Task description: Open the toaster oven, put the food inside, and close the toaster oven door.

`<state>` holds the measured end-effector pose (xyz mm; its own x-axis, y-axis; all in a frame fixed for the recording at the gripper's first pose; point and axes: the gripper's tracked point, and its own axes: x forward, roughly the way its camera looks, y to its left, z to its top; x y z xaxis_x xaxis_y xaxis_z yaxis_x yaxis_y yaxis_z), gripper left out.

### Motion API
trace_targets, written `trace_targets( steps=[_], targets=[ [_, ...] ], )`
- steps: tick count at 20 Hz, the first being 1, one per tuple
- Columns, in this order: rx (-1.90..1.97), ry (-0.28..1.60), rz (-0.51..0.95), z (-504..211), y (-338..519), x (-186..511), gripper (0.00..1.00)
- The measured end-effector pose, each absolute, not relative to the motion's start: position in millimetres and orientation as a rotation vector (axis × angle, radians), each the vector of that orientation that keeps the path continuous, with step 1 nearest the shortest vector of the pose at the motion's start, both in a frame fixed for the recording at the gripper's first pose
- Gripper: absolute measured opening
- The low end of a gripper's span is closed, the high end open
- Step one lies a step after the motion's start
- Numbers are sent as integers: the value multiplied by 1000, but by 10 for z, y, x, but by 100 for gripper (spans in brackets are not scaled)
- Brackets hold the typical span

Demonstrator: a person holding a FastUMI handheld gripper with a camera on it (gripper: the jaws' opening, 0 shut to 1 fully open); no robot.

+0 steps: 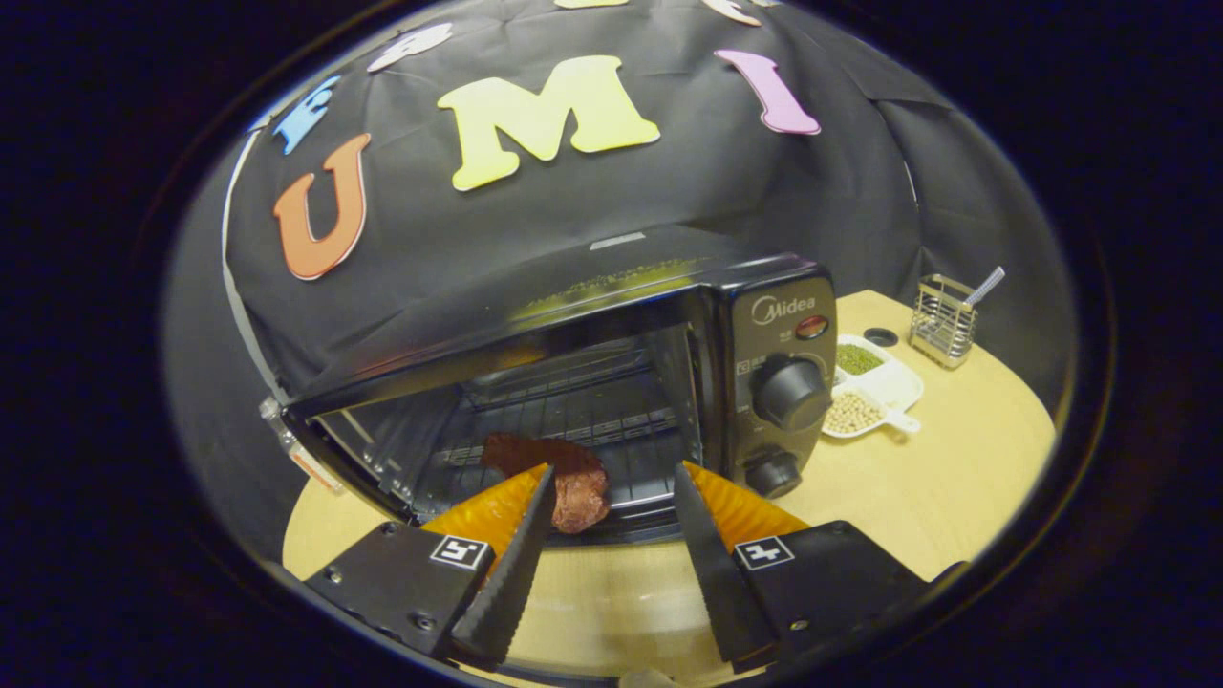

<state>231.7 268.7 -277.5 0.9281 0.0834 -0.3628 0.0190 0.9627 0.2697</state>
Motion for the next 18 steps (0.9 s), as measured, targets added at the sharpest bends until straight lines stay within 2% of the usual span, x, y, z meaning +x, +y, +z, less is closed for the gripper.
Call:
trace_targets(
  steps=[11,15,16,18],
  targets=[
    [68,408,130,-2353,2546,1465,80],
    [3,458,178,-2496,2538,1041,80],
    [-3,477,187,-2558,2536,935,83],
    [-10,514,195,-2702,2509,744,84]
  ],
)
